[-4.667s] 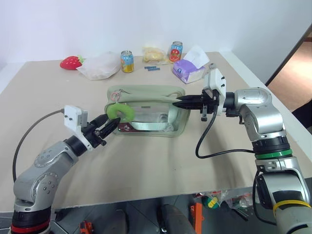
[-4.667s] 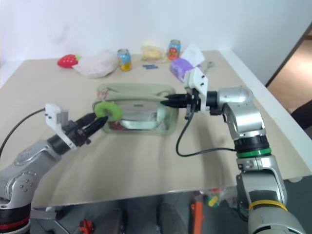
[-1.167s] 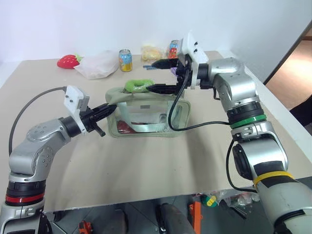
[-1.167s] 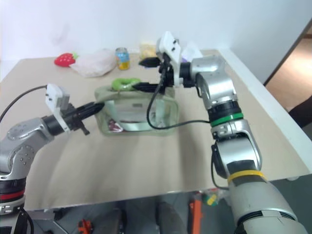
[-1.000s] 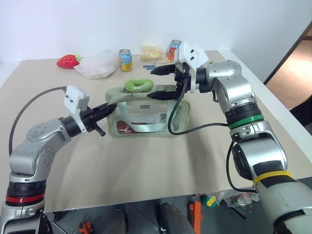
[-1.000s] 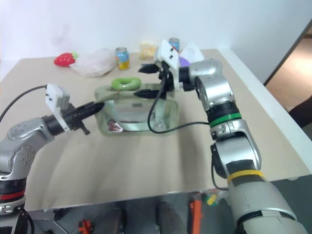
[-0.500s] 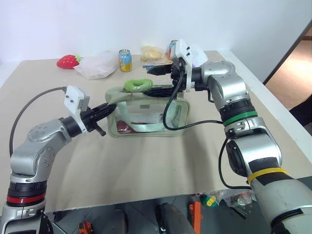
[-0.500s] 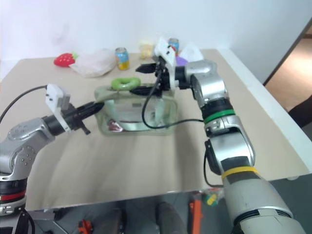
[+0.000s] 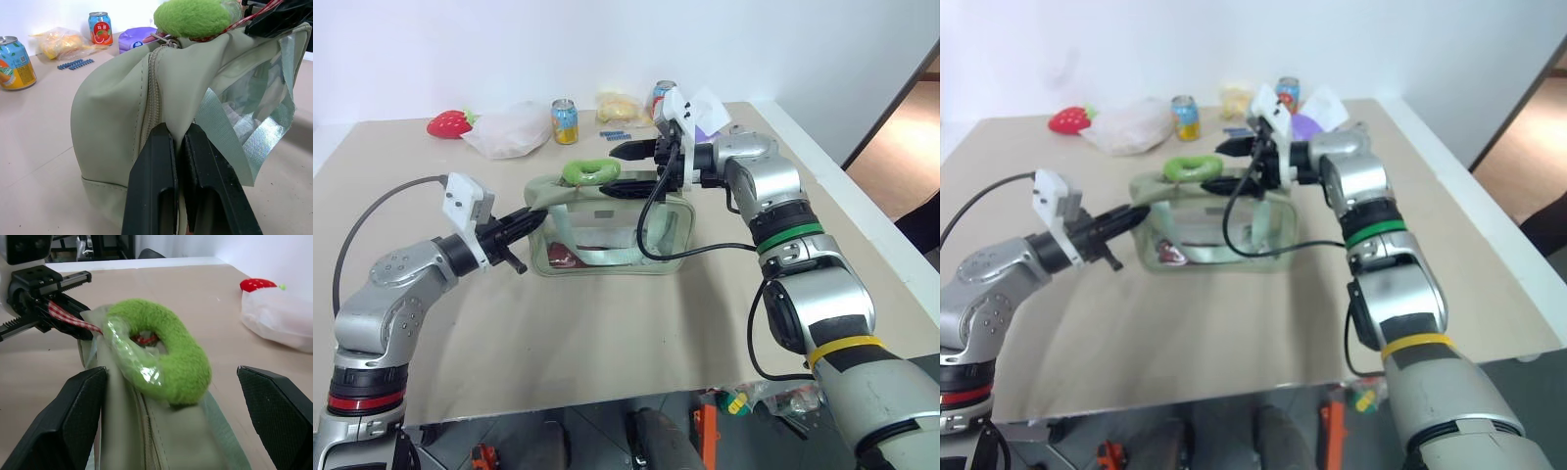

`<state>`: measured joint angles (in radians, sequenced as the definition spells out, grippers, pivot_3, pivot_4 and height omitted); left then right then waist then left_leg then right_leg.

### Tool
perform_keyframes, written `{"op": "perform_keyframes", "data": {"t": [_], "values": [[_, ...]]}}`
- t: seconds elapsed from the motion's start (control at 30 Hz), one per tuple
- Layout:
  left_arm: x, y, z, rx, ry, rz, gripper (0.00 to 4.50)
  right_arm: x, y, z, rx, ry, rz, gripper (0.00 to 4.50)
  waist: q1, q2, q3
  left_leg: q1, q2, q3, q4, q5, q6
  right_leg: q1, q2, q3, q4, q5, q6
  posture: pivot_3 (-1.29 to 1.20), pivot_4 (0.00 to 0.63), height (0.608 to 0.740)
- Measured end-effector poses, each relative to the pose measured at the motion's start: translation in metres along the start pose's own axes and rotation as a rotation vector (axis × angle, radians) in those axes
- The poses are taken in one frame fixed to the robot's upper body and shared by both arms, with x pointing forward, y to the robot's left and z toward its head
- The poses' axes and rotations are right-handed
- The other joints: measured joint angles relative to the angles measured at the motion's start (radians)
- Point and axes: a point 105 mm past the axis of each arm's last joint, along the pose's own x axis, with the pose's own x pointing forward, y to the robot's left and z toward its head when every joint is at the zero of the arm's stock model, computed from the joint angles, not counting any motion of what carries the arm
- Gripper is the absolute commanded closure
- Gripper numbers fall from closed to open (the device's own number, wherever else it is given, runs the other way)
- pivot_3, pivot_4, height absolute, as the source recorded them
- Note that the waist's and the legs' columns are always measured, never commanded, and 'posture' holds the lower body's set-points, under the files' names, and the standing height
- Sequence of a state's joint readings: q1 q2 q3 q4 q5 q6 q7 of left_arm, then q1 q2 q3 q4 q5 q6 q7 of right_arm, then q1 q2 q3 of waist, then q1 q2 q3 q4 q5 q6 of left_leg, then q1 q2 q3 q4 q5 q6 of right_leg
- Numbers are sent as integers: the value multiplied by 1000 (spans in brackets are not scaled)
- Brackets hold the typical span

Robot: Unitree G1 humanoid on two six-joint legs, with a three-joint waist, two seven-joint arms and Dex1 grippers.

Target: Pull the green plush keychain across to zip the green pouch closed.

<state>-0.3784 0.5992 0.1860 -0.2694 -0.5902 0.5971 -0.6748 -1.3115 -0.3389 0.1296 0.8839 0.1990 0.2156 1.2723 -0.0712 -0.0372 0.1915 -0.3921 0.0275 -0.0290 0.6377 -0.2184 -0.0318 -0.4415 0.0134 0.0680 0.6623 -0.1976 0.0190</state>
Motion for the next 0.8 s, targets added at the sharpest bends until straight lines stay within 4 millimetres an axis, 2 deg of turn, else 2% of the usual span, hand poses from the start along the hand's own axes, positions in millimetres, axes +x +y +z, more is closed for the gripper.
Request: {"op": "perform_keyframes", "data": {"t": [0.3, 0.57, 0.67, 0.8], "values": [[-1, -2, 0, 5, -1, 5, 4500, -2, -5, 6, 60, -36, -21, 53, 0, 0, 0, 0, 0, 0, 0, 0, 0, 0, 0, 0, 0, 0, 0, 0, 150, 740], [-1, -2, 0, 5, -1, 5, 4500, 5, 1, 7, 56, -40, 13, 53, -1, 0, 0, 0, 0, 0, 0, 0, 0, 0, 0, 0, 0, 0, 0, 0, 150, 740], [0, -2, 0, 4, -2, 5, 4500, 9, 4, 8, 44, -45, 35, 868, -1, 0, 0, 0, 0, 0, 0, 0, 0, 0, 0, 0, 0, 0, 0, 0, 150, 740], [-1, -2, 0, 4, -2, 6, 4500, 10, 6, 8, 40, -45, 48, 2259, -1, 0, 0, 0, 0, 0, 0, 0, 0, 0, 0, 0, 0, 0, 0, 0, 150, 740]]}}
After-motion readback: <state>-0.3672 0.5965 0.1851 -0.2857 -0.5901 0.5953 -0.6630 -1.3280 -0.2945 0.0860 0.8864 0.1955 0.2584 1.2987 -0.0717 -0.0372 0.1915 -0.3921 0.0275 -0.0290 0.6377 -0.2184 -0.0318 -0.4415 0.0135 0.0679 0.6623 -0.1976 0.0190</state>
